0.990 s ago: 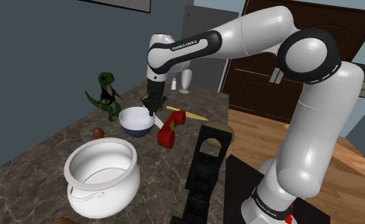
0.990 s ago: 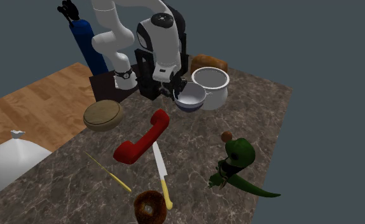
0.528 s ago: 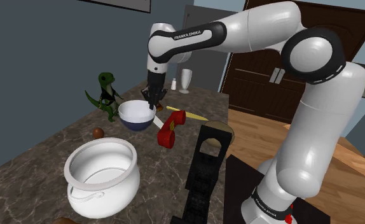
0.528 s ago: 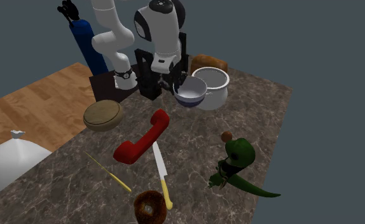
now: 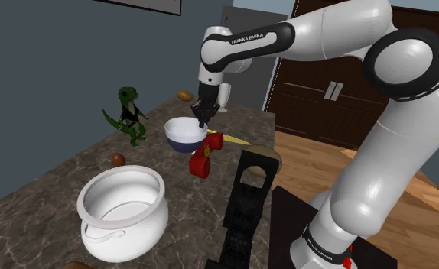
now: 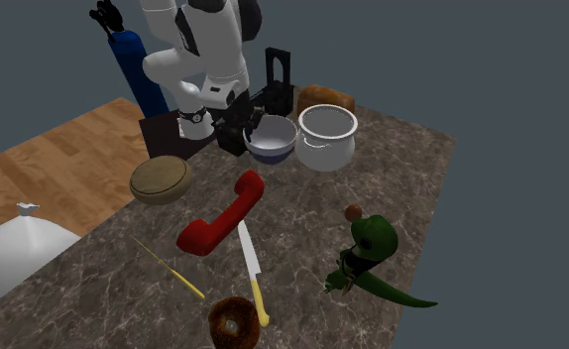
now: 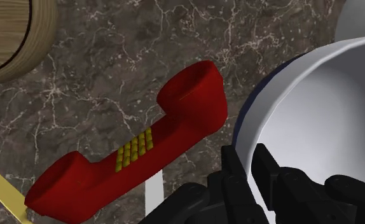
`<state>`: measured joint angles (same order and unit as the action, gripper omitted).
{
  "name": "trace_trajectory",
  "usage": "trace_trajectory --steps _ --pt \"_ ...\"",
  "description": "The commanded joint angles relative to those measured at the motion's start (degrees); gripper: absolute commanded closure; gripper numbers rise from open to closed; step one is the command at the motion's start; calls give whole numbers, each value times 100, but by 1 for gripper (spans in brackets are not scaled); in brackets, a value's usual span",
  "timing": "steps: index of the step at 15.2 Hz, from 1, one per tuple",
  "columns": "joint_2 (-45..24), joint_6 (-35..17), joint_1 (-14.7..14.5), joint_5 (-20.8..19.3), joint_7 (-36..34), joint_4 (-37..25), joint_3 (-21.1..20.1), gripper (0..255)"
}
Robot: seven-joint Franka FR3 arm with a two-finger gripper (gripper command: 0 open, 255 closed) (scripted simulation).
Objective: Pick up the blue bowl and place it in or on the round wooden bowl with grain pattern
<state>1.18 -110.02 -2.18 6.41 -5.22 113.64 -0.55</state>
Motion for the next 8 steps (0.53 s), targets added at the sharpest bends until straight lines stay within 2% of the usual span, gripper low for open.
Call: trace_trajectory --steps 1,8 --pt "253 67 129 -18 256 212 133 255" --pt "951 230 537 -177 1071 824 620 255"
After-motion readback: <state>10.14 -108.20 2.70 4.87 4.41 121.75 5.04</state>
